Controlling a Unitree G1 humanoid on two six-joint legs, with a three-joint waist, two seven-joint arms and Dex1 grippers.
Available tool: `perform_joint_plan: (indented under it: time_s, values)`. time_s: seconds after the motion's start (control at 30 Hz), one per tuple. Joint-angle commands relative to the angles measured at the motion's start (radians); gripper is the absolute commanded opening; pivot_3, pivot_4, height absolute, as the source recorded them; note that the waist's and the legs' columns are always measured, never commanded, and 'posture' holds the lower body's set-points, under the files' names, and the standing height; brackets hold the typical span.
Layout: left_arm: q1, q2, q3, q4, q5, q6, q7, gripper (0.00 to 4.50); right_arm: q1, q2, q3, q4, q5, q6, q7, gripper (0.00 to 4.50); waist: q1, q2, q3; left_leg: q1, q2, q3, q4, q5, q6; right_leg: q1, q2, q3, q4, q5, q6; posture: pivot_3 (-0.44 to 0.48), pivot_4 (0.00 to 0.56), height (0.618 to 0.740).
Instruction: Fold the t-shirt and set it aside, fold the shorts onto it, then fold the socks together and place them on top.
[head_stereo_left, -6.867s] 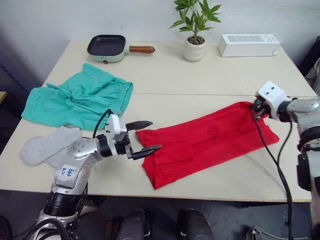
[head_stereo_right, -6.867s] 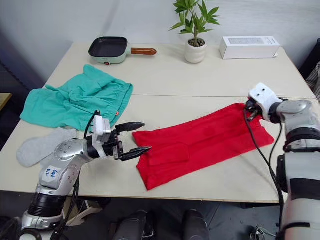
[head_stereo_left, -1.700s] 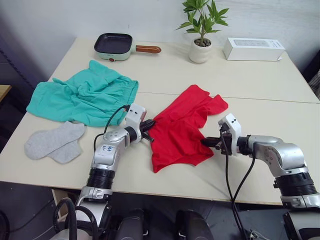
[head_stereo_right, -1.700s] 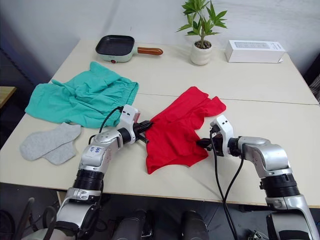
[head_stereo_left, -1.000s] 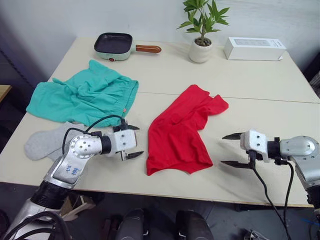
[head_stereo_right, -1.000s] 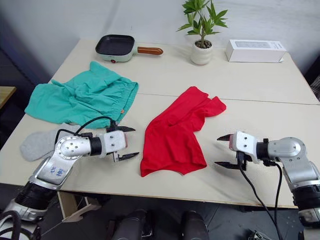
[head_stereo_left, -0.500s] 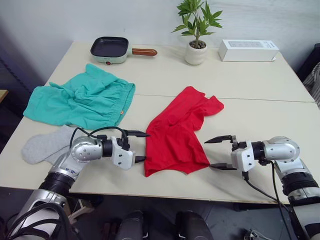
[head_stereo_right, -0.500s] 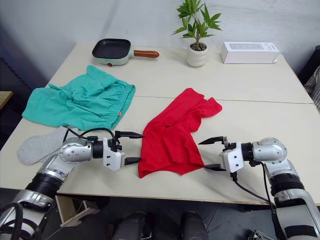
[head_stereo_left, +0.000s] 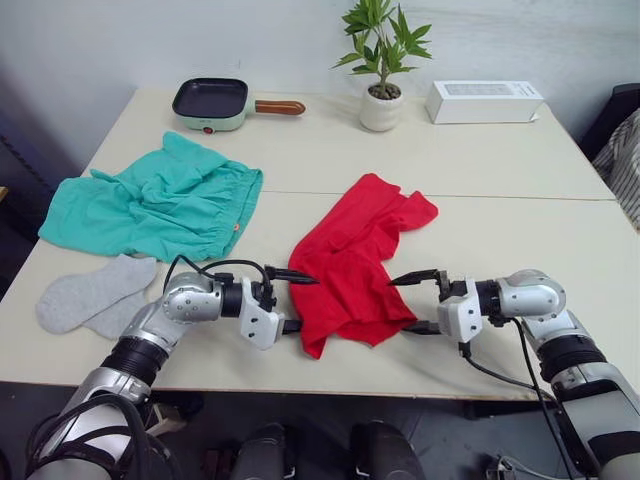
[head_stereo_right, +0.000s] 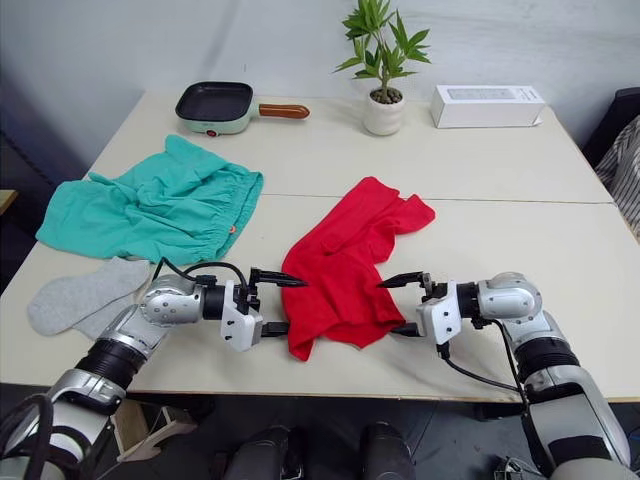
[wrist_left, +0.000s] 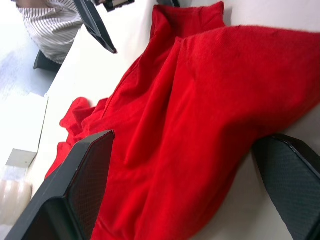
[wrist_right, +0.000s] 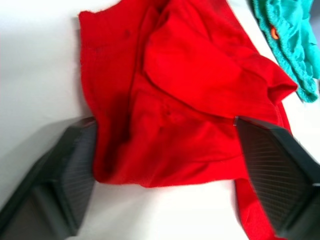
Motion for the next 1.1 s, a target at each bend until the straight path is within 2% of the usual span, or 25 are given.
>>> perform_joint_plan:
  time_s: [0.03,0.2,0.27,0.37,0.53,0.77,0.8,0.93,1.03,1.1]
  values:
    - [-0.002,-0.009,-0.025,0.026,0.026,-0.016,-0.010,4.50,0.003,-0.005,0.034,0.076,-0.093,0.032,-0.035,3.32,0.000,0.000,0.000,0.001,0.000,0.000,0.000,-0.002,-0.003,0.001,0.000,0.000,0.000,0.000,0.000,0.000,0.150,0.740]
    - [-0.012,-0.020,-0.034,0.046,0.045,-0.023,-0.005,4.50,-0.003,-0.008,0.053,0.091,-0.126,0.049,-0.070,1.58,0.001,0.000,0.000,0.001,0.000,-0.001,0.000,-0.002,-0.004,0.001,0.000,0.000,0.000,0.000,-0.001,0.000,0.150,0.740]
    - [-0.014,-0.026,-0.037,0.050,0.051,-0.022,-0.004,4.50,-0.005,-0.006,0.060,0.096,-0.134,0.049,-0.082,1.03,0.003,0.000,0.000,0.001,0.000,-0.001,0.000,-0.002,-0.004,0.001,0.000,0.000,0.000,0.000,-0.001,0.000,0.150,0.740]
    - [-0.029,-0.048,-0.044,0.051,0.056,-0.001,-0.005,3.93,-0.004,-0.005,0.070,0.090,-0.131,0.060,-0.083,0.08,0.006,0.000,-0.001,0.001,0.000,-0.001,0.000,-0.002,-0.004,0.002,-0.001,0.000,0.000,0.000,-0.001,0.000,0.150,0.740]
    - [-0.062,-0.083,-0.047,0.045,0.064,0.023,0.001,2.35,0.013,-0.023,0.067,0.023,-0.090,0.111,-0.056,0.00,0.008,0.000,-0.001,0.001,0.000,-0.001,0.001,-0.002,-0.004,0.002,-0.001,0.000,0.000,0.001,-0.001,0.000,0.150,0.740]
    - [-0.025,-0.057,-0.049,0.006,0.019,0.029,-0.035,0.18,0.093,-0.105,0.047,-0.181,-0.014,0.268,0.005,0.00,0.011,0.001,0.000,-0.004,0.000,-0.001,0.000,-0.001,0.000,-0.004,-0.001,-0.001,0.000,0.000,-0.001,0.000,0.150,0.740]
    - [-0.015,-0.051,-0.048,-0.004,0.004,0.037,-0.044,0.02,0.106,-0.119,0.045,-0.214,-0.004,0.296,0.013,0.00,0.011,0.001,0.000,-0.004,0.000,-0.001,0.000,-0.001,0.000,-0.004,-0.001,-0.001,0.000,0.000,-0.001,0.000,0.150,0.740]
    - [0.067,-0.008,-0.027,-0.140,-0.181,0.190,-0.143,0.02,0.173,-0.197,0.031,-0.387,0.047,0.434,0.057,0.00,0.010,0.002,0.001,-0.005,0.000,-0.001,0.000,-0.004,0.002,-0.004,-0.001,-0.001,-0.002,0.000,-0.001,0.000,0.150,0.740]
    - [0.143,0.057,-0.013,-0.311,-0.338,0.332,-0.243,0.02,0.248,-0.294,0.013,-0.581,0.121,0.643,0.118,0.00,0.011,0.005,0.003,-0.008,0.000,-0.002,0.000,-0.004,0.002,-0.006,-0.001,-0.001,-0.004,0.000,-0.002,0.000,0.150,0.740]
    - [0.185,0.097,-0.001,-0.398,-0.377,0.397,-0.278,0.02,0.308,-0.374,0.001,-0.709,0.164,0.770,0.161,0.00,0.014,0.010,0.005,-0.012,0.000,-0.004,0.002,-0.004,0.002,-0.008,-0.001,-0.003,-0.004,0.000,-0.002,0.000,0.150,0.740]
